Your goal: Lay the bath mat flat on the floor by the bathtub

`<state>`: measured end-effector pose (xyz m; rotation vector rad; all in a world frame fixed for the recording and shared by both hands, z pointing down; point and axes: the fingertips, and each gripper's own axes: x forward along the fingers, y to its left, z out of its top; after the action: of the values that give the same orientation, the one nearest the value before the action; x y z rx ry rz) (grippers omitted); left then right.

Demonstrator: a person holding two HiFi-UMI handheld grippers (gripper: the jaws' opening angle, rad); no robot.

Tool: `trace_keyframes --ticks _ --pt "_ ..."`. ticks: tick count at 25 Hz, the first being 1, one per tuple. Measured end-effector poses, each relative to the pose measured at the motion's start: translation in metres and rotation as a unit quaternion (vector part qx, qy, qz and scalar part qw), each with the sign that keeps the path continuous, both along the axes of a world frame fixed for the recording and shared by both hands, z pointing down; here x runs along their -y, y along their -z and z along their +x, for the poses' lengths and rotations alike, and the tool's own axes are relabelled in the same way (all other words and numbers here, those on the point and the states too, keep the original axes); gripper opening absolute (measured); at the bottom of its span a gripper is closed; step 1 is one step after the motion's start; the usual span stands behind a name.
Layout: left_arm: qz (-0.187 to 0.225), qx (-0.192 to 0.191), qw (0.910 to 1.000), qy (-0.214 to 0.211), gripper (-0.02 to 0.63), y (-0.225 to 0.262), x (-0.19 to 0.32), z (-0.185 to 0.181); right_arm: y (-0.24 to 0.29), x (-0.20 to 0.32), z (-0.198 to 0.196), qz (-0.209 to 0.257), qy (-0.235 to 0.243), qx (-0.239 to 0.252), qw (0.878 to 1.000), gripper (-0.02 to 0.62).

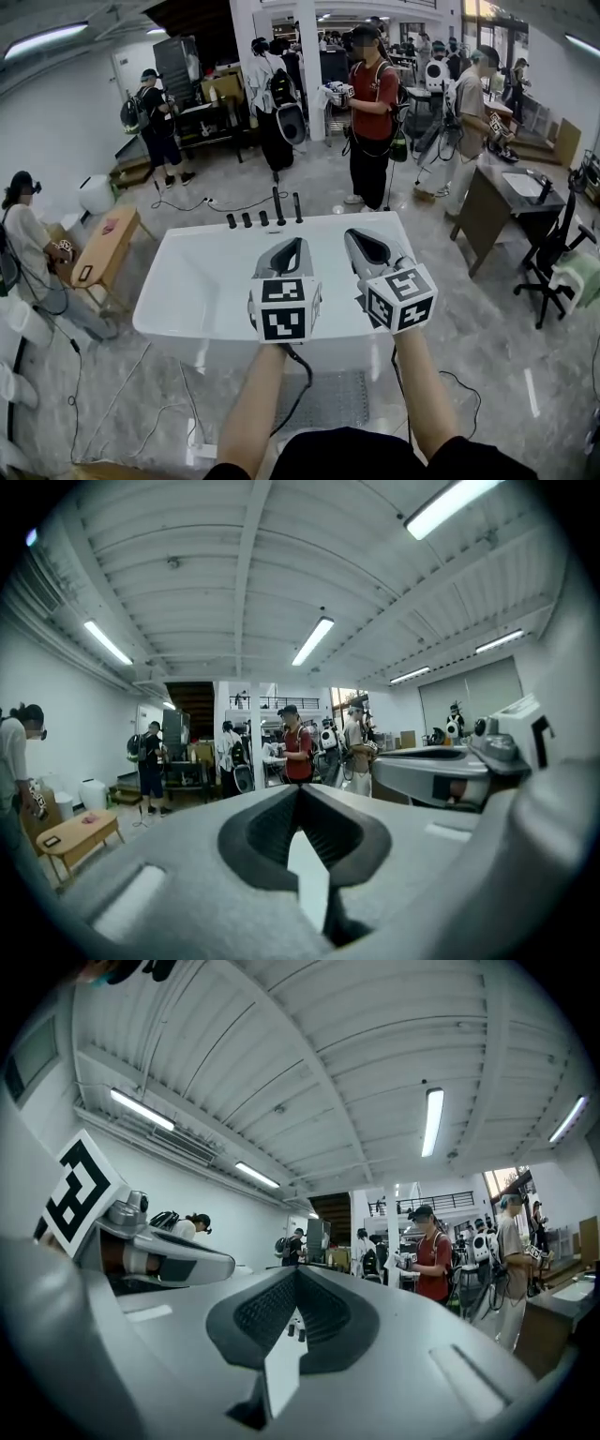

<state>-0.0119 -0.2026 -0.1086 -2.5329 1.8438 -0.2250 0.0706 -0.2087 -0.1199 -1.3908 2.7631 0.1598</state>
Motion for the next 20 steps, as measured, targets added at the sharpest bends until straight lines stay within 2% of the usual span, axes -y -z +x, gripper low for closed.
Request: trace_keyframes --ticks 2,6,10,12,16,20 --pt "0.040 -0.006 0.9992 -0.002 0.005 0.022 -0.002 -0.002 0.016 0.002 0.000 0.012 -0.004 0.012 1.000 0.005" --pt "0.108 -0.055 0.9923 -0.025 0.006 0.058 -0.009 0.003 0.042 0.002 0.006 0.030 -0.019 0.036 0.999 0.005" --pt "0.133 -0.007 0.9903 0.041 0.005 0.054 -0.018 -0.006 0.050 -0.012 0.028 0.073 -0.080 0.062 0.992 0.005" --pt "0.137 -0.003 0.9895 0.047 0.005 0.047 -0.024 -0.008 0.047 -0.017 0.033 0.076 -0.094 0.054 0.991 0.005" --pt "0.112 -0.021 0.9932 0.024 0.005 0.015 -0.036 0.000 0.027 -0.027 0.044 0.069 -0.102 0.038 0.992 0.005" --pt "0.109 -0.002 0.9937 0.023 0.005 -0.002 -0.040 0.005 0.005 -0.030 0.058 0.056 -0.114 0.027 0.992 0.005"
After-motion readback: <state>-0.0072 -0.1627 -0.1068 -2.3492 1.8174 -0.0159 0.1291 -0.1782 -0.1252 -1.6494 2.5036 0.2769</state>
